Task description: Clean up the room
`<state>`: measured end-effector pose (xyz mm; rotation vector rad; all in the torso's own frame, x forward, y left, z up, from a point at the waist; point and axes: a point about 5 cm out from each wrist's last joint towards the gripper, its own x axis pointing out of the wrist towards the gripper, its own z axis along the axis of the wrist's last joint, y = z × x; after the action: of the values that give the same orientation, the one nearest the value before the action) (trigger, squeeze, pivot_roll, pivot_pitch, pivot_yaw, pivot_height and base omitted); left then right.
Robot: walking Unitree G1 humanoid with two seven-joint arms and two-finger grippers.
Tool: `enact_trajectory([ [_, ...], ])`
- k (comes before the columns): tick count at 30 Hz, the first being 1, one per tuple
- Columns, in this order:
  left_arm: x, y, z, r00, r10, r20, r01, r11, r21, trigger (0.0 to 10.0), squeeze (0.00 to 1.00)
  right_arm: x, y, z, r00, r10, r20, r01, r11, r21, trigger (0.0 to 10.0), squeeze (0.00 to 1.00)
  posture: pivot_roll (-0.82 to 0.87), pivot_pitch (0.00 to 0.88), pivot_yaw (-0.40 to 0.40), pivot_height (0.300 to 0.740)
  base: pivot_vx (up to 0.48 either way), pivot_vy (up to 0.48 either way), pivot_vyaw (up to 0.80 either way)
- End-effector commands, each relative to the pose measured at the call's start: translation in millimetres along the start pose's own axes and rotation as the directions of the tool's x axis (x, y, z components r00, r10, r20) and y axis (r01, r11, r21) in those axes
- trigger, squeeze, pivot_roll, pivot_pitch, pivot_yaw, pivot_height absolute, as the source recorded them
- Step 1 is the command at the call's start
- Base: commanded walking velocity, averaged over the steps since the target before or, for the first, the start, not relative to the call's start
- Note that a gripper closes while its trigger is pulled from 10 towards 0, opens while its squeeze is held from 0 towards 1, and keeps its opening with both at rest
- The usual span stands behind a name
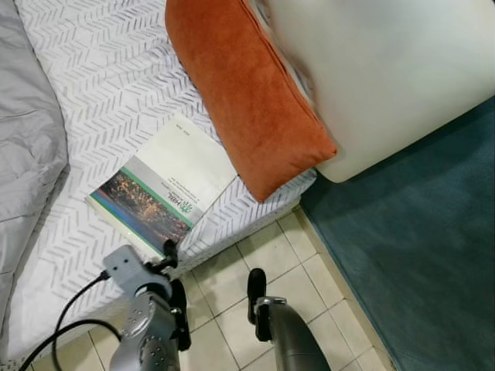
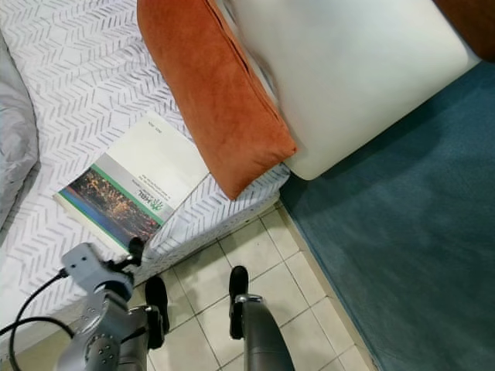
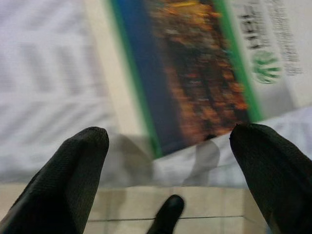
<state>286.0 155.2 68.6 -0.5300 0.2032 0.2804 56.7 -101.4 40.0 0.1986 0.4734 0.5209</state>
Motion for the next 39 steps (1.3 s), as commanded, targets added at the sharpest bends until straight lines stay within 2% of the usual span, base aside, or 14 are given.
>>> enact_trajectory([
  [1,-9.9,-27.5,-44,0.990,-0.038,-0.136,0.024,0.994,-0.103,10.0,0.00,-8.0,2.0,-17,0.996,-0.004,-0.084,0.006,1.000,0.022,10.0,0.00,-0.31,0.658,-0.155,0.740,0.000,0.000,0.00],
  [5,-3.4,-39.5,-54,0.980,-0.064,-0.187,0.040,0.991,-0.131,10.0,0.00,-7.2,2.6,-18,0.997,-0.007,-0.083,0.009,1.000,0.021,10.0,0.00,-0.32,0.654,-0.149,0.740,0.000,0.000,0.00],
  [8,-0.1,-39.1,-60,0.976,-0.068,-0.206,0.043,0.991,-0.127,10.0,0.00,-6.5,3.2,-18,0.997,-0.009,-0.082,0.011,1.000,0.021,10.0,0.00,-0.32,0.648,-0.145,0.740,0.000,0.000,0.00],
  [12,11.4,-40.0,-62,0.972,-0.064,-0.226,0.033,0.990,-0.139,10.0,0.00,-6.7,3.9,-18,0.997,-0.012,-0.081,0.014,1.000,0.022,10.0,0.00,-0.33,0.647,-0.145,0.740,0.000,0.000,0.00],
  [19,18.1,-37.8,-55,0.983,-0.047,-0.179,0.028,0.993,-0.112,10.0,0.00,-8.4,4.8,-19,0.996,-0.016,-0.082,0.018,1.000,0.023,10.0,0.00,-0.33,0.645,-0.145,0.740,0.000,0.000,0.00],
  [23,21.3,-36.7,-47,0.990,-0.051,-0.131,0.034,0.991,-0.129,10.0,0.00,-11.0,3.7,-20,0.996,-0.020,-0.088,0.022,0.999,0.023,10.0,0.00,-0.32,0.644,-0.141,0.740,0.000,0.000,0.00],
  [34,11.8,-36.6,-38,0.997,-0.040,-0.071,0.030,0.991,-0.133,10.0,0.00,-13.1,0.5,-23,0.995,-0.018,-0.100,0.021,1.000,0.021,10.0,0.00,-0.31,0.649,-0.147,0.740,0.000,0.000,0.00],
  [39,14.7,-32.4,-35,0.998,-0.027,-0.058,0.020,0.993,-0.119,10.0,0.00,-12.3,0.1,-24,0.995,-0.013,-0.104,0.015,1.000,0.019,10.0,0.00,-0.31,0.646,-0.149,0.740,0.000,0.000,0.00],
])
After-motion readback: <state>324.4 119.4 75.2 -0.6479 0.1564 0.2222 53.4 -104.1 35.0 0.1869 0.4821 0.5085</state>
